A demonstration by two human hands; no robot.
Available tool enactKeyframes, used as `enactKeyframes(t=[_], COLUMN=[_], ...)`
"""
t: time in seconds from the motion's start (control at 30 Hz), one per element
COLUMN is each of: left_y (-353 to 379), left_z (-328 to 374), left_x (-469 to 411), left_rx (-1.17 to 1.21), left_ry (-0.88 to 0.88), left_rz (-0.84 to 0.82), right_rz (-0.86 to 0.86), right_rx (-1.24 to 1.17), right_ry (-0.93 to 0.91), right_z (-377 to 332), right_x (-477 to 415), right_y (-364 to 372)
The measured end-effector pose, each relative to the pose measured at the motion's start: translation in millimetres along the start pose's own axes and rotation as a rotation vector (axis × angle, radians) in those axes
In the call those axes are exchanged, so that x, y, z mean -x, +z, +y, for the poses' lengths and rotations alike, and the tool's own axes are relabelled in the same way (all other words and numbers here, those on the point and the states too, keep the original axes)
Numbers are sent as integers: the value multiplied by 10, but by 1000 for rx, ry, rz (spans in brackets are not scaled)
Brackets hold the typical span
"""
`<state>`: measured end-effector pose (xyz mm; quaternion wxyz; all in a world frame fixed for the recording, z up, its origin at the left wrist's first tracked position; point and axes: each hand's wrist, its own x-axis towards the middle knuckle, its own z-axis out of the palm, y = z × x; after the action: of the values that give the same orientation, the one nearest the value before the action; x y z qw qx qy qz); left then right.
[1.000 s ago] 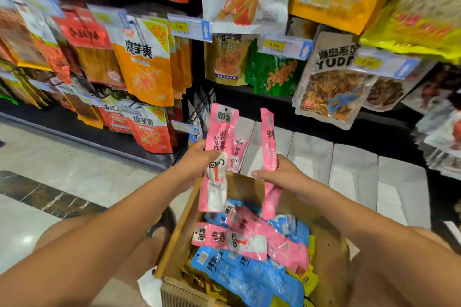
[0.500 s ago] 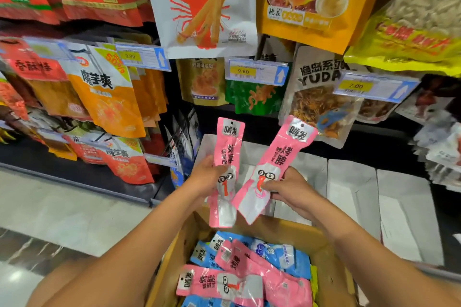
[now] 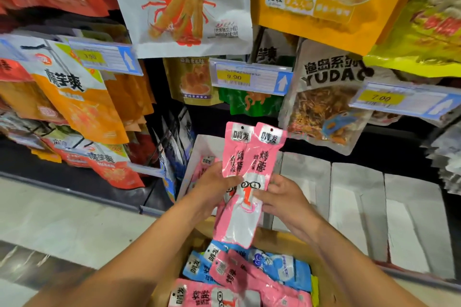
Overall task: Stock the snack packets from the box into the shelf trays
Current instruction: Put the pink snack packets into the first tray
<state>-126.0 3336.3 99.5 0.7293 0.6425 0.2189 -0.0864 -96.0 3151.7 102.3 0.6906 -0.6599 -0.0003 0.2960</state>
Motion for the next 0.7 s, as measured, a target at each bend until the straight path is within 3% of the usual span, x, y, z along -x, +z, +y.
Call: enactKeyframes(t=[0.3, 0.7], left_y=[-103, -723], left_z=[108, 454], left_x=[-18, 94], left_rx=[60, -137], left_ry=[-57, 67], left_rz=[-62, 183], right_rz=[-36, 79], right_rx=[-320, -60], right_ry=[88, 165], right_z=[-49, -155], right_x=[-66, -164], right_y=[25, 214])
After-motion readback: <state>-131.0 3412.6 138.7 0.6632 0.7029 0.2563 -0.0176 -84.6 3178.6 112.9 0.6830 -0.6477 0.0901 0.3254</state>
